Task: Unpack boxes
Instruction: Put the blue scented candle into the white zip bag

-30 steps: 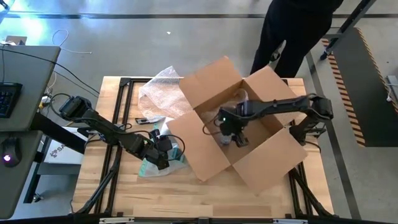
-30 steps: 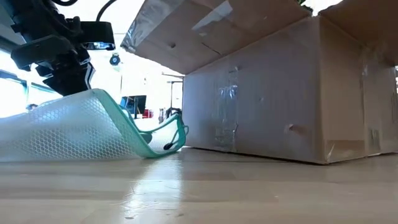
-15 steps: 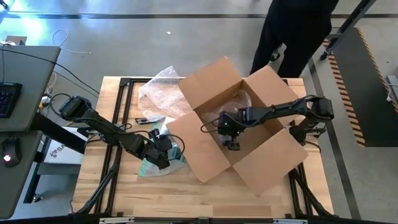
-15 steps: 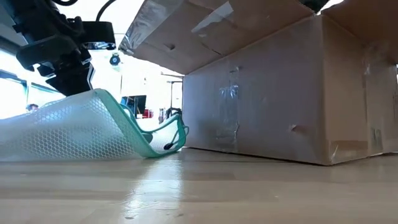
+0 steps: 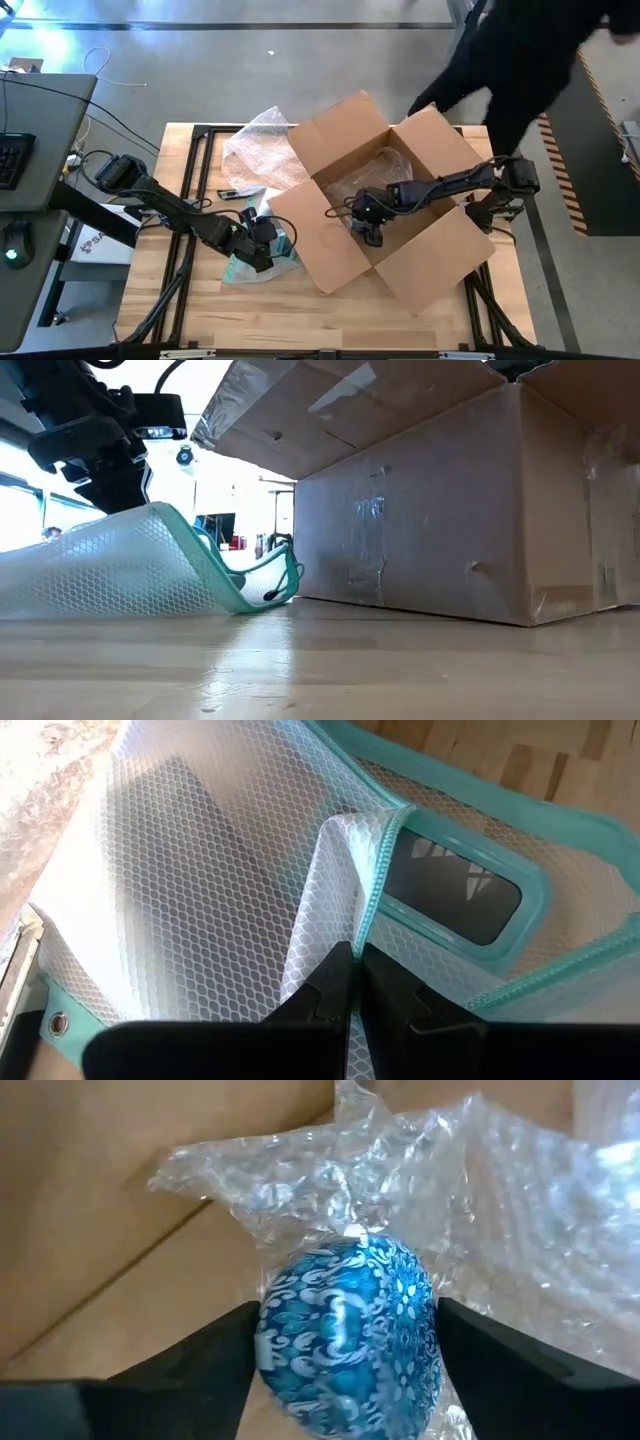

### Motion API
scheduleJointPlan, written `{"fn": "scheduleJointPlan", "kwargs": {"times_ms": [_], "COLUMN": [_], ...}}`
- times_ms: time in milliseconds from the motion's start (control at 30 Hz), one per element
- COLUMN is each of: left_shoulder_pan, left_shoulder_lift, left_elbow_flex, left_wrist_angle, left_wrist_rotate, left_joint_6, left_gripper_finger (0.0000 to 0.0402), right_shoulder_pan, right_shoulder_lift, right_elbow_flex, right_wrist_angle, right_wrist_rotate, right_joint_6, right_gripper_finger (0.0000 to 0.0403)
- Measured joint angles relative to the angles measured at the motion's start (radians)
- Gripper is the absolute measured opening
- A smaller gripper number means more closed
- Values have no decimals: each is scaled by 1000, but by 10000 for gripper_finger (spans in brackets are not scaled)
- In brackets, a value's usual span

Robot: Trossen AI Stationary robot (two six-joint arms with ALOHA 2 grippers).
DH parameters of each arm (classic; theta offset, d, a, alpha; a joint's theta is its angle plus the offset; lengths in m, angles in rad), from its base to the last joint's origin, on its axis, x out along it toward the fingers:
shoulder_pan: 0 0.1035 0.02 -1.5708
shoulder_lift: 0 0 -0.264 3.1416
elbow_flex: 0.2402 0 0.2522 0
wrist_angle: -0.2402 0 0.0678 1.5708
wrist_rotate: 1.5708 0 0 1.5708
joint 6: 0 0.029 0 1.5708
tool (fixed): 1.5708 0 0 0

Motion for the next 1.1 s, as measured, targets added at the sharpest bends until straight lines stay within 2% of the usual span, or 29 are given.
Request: {"fn": "scheduleJointPlan", "kwargs": {"times_ms": [167, 333, 467, 600, 700, 767, 867, 967, 1100], "left_shoulder_pan": [-1, -28, -69, -114, -150, -174, -214, -253, -304], "left_shoulder_lift": [0, -1, -2, -2, -3, -3, -3, -1, -1], "left_elbow_flex": [10, 91, 180, 247, 277, 280, 280, 280, 280], "left_wrist_angle": [-4, -93, -214, -303, -341, -344, -371, -420, -472], "left_wrist_rotate": [35, 20, -60, -121, -115, -104, -77, -60, -57], "left_joint_6": [0, -60, -166, -291, -384, -442, -531, -648, -773], "left_gripper_finger": [0, 0, 0, 0, 0, 0, 0, 0, 0], "right_shoulder_pan": [5, 19, 69, 175, 280, 356, 447, 491, 508], "right_shoulder_lift": [-21, -136, -255, -346, -366, -351, -301, -206, -56], "right_elbow_flex": [16, 66, 126, 178, 215, 220, 224, 227, 320], "right_wrist_angle": [-15, -175, -302, -300, -227, -117, 126, 337, 450], "right_wrist_rotate": [25, 63, 167, 298, 376, 416, 420, 412, 369], "right_joint_6": [15, 55, 63, 81, 76, 30, -94, -189, -283], "right_gripper_finger": [155, 154, 154, 154, 154, 154, 154, 154, 154]}}
